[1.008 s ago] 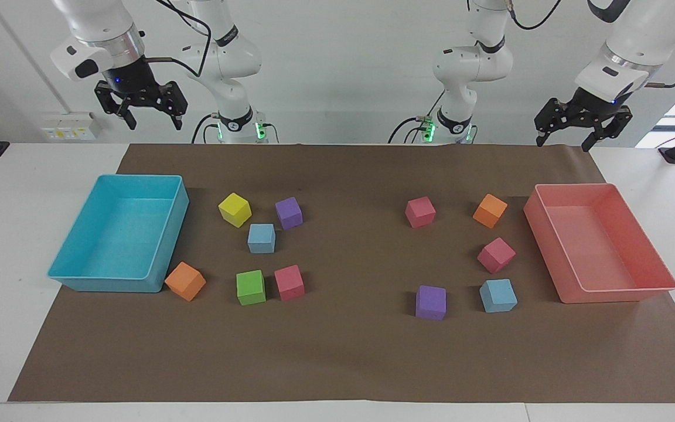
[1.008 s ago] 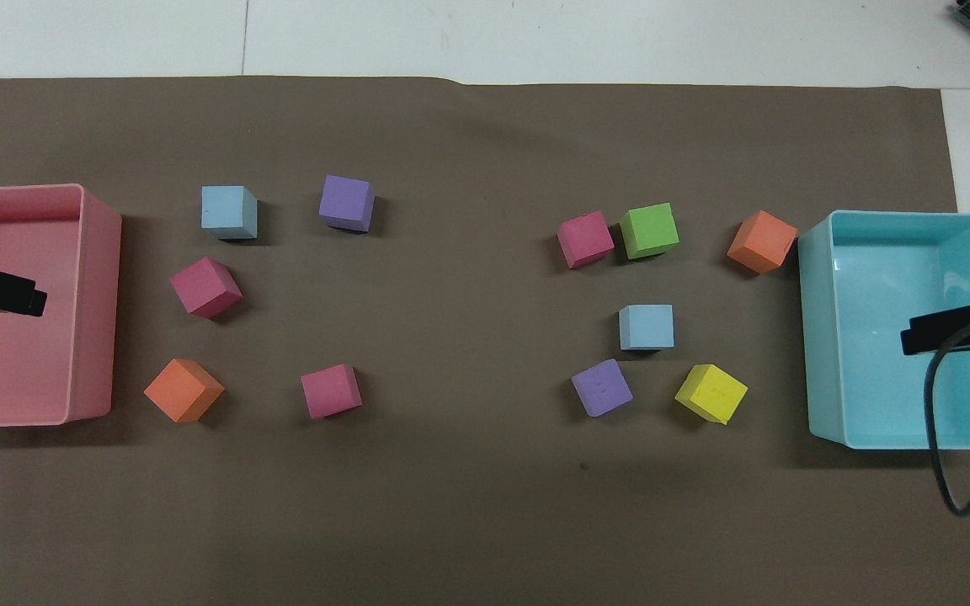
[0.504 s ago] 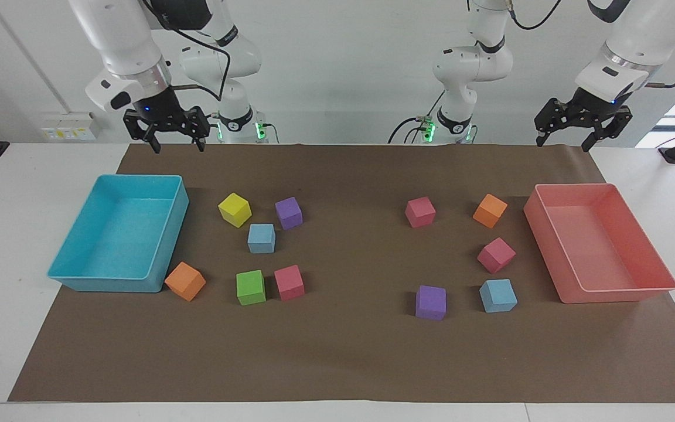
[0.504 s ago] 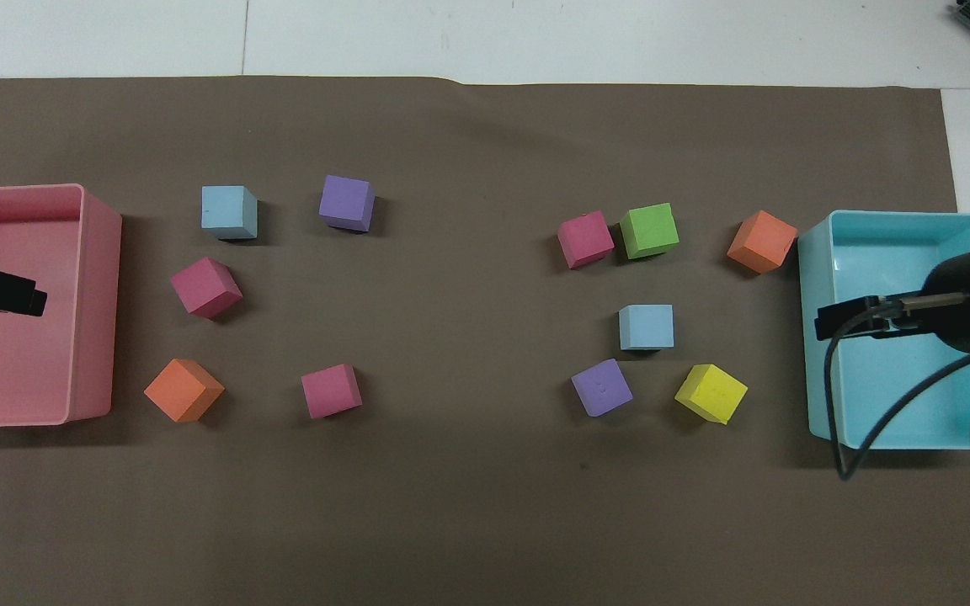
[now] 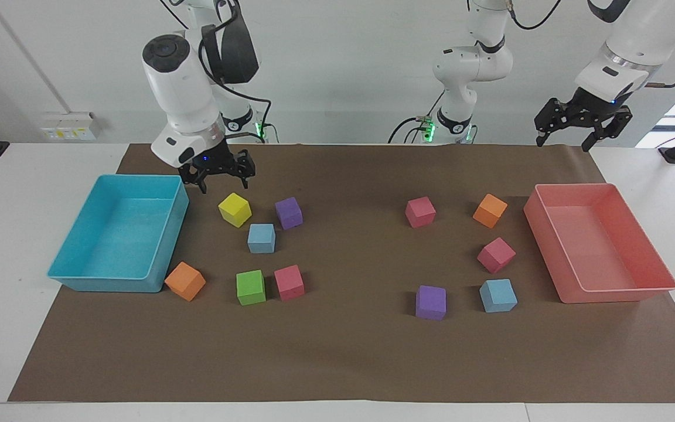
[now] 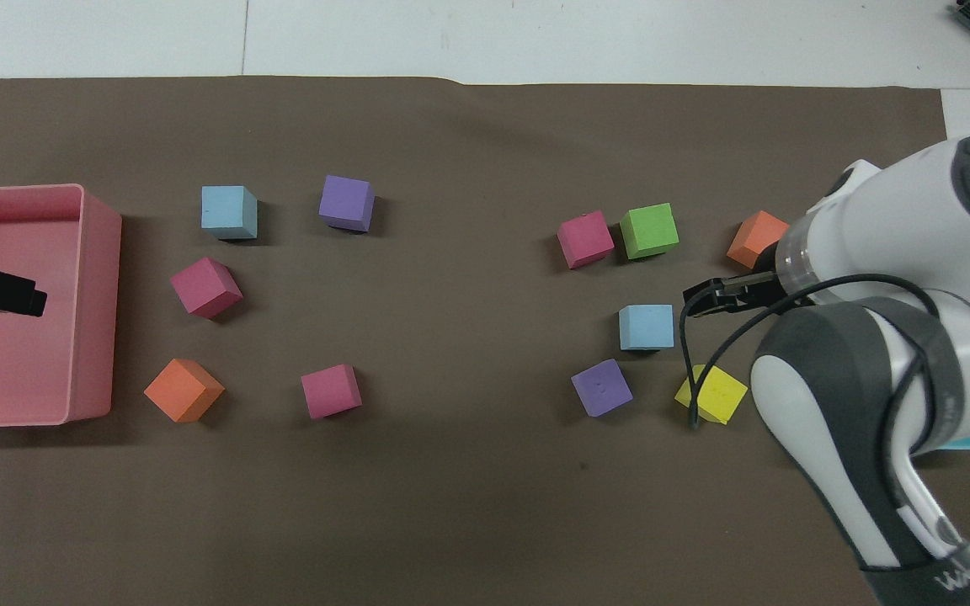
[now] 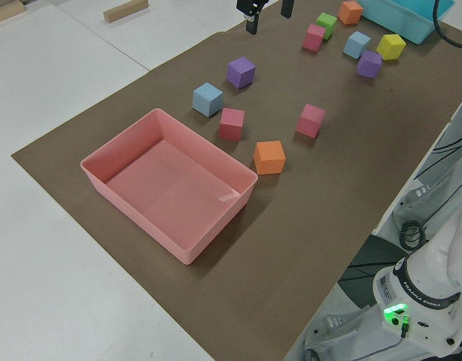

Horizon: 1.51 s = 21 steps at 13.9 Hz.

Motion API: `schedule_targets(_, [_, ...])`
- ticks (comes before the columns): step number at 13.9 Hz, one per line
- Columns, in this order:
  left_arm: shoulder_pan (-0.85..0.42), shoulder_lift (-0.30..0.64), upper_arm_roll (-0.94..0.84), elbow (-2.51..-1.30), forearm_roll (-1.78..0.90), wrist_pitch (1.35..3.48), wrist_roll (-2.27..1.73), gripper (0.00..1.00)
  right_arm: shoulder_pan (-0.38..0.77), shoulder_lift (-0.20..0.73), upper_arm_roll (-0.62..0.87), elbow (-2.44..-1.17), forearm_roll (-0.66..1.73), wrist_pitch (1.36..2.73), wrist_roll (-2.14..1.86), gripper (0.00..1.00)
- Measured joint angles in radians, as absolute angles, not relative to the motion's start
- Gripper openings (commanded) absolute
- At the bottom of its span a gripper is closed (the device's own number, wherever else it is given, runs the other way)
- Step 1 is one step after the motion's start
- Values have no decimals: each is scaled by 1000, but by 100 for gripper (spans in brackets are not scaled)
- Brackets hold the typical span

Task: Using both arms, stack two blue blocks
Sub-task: 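Reach the right gripper to the light-blue cube and grasp it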

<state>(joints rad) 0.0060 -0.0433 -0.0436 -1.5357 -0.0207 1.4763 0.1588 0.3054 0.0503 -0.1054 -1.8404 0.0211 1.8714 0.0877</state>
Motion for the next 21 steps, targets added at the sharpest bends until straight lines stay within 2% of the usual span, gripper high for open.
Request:
schedule_targets(3, [6, -43, -44, -1536, -21, 1476, 159, 100, 340, 111, -105, -1916, 23, 2038, 203, 100])
schedule_targets(8, [6, -43, -44, -1536, -21, 1476, 159, 100, 347, 152, -108, -2041, 36, 2204, 233, 100])
schedule_targets(21, [6, -43, -44, -1536, -21, 1476, 159, 100, 370, 210, -106, -2150, 97, 2387, 233, 100])
